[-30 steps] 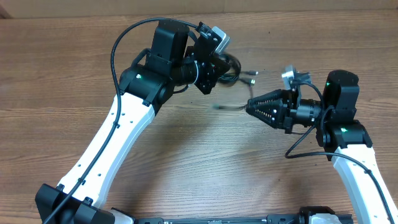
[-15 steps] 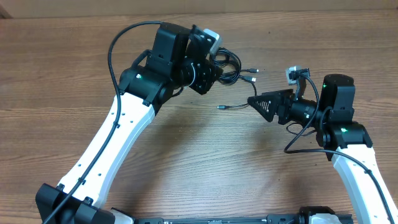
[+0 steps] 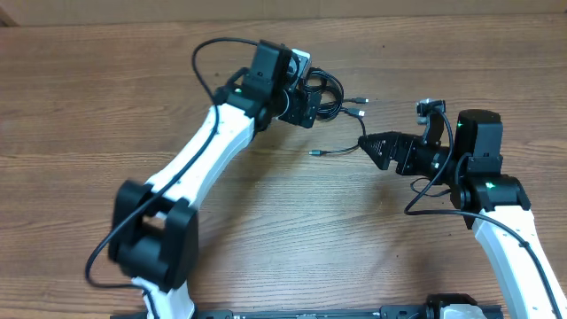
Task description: Untangle cables
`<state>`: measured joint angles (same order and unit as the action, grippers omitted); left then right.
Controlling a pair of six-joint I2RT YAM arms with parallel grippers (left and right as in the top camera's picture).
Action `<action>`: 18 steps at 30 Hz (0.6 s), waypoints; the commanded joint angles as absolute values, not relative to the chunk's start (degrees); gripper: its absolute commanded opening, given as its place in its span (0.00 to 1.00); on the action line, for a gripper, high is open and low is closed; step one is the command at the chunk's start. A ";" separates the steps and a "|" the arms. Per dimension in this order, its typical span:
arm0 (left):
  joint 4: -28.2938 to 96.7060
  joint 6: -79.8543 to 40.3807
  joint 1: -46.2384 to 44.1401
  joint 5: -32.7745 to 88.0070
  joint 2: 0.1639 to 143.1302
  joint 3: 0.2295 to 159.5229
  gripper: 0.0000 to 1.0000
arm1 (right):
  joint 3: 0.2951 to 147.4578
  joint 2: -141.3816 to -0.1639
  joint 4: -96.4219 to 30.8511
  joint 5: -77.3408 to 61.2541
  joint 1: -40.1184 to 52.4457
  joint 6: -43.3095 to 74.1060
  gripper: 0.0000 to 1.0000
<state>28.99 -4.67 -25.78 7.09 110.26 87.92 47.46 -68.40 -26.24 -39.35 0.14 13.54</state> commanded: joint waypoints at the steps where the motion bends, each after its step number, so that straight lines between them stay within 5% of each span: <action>1: 24.80 -6.74 -25.74 0.78 113.56 89.03 0.99 | 47.59 -67.64 -27.22 -38.50 0.16 13.93 0.93; 18: 11.55 -6.70 -26.04 0.45 127.42 89.03 1.00 | 47.59 -67.64 -29.12 -38.50 0.16 13.91 0.99</action>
<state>11.53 -6.00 -25.78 1.21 125.62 87.92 47.46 -68.40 -29.28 -38.70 0.14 13.74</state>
